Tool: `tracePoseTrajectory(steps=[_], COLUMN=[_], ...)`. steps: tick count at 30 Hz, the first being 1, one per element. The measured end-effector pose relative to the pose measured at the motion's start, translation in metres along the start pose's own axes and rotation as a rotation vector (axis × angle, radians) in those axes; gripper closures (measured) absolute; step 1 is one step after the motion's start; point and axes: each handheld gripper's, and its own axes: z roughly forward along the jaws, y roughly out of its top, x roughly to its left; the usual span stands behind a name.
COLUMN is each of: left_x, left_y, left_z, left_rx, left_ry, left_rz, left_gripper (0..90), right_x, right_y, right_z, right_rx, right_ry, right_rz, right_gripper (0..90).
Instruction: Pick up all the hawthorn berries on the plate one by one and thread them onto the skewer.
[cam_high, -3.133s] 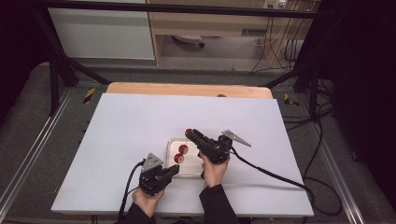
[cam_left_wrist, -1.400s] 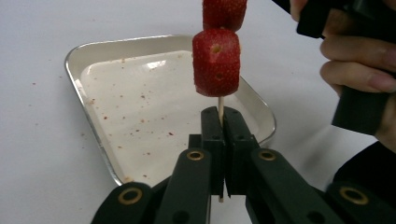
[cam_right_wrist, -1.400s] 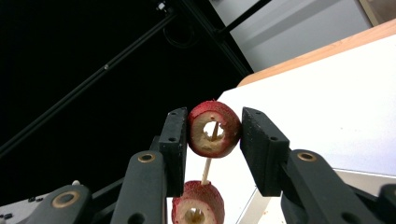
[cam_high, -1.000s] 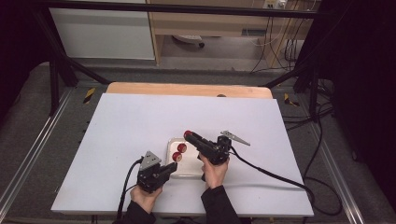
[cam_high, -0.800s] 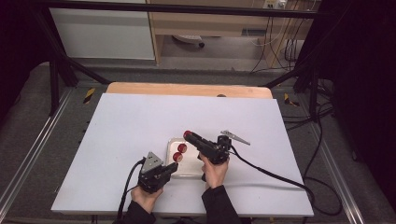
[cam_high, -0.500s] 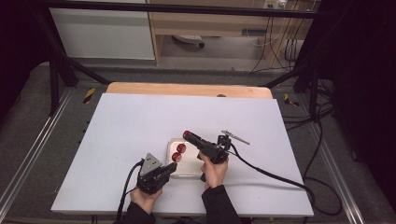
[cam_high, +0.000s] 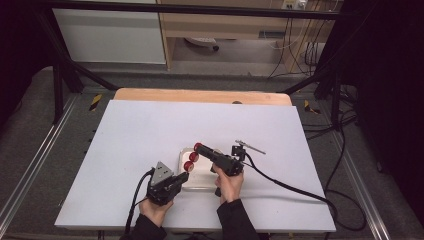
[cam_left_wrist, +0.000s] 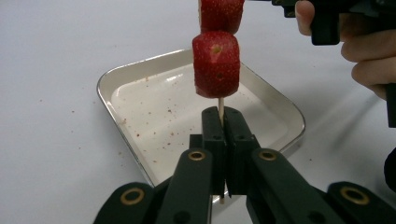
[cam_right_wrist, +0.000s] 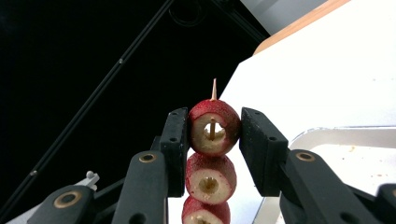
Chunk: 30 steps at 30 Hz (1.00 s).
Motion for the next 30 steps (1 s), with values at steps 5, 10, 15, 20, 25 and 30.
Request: tracePoseTrajectory(steps=[5,10,15,20,25,30], left_x=[0.0,0.005,0.011,0.016,0.02,0.025], left_y=[0.0,0.0,-0.001,-0.001,0.002,0.007], left_z=[0.001,-0.003,-0.008,-0.01,-0.013,-0.016], left_rx=[-0.007,-0.016,-0.015,-0.001,0.015,0.04], left_ry=[-0.008,-0.018,-0.019,-0.037,-0.051,-0.071], left_rz=[-0.007,-0.024,-0.029,-0.035,-0.03,-0.022], left_gripper=[88.8,88.8,88.6,88.5,88.5,88.4], right_x=[0.002,0.005,0.008,0.004,-0.003,-0.012], right_y=[0.001,0.002,0.005,0.008,0.009,0.008], right_z=[-0.001,-0.005,-0.012,-0.022,-0.033,-0.046], right_rx=[0.01,-0.002,0.053,0.127,0.208,0.282], right_ry=[-0.01,-0.045,-0.084,-0.134,-0.187,-0.226], right_rz=[-0.031,-0.115,-0.222,-0.311,-0.418,-0.485], right_gripper=[63.0,51.2,40.6,28.4,15.4,7.7])
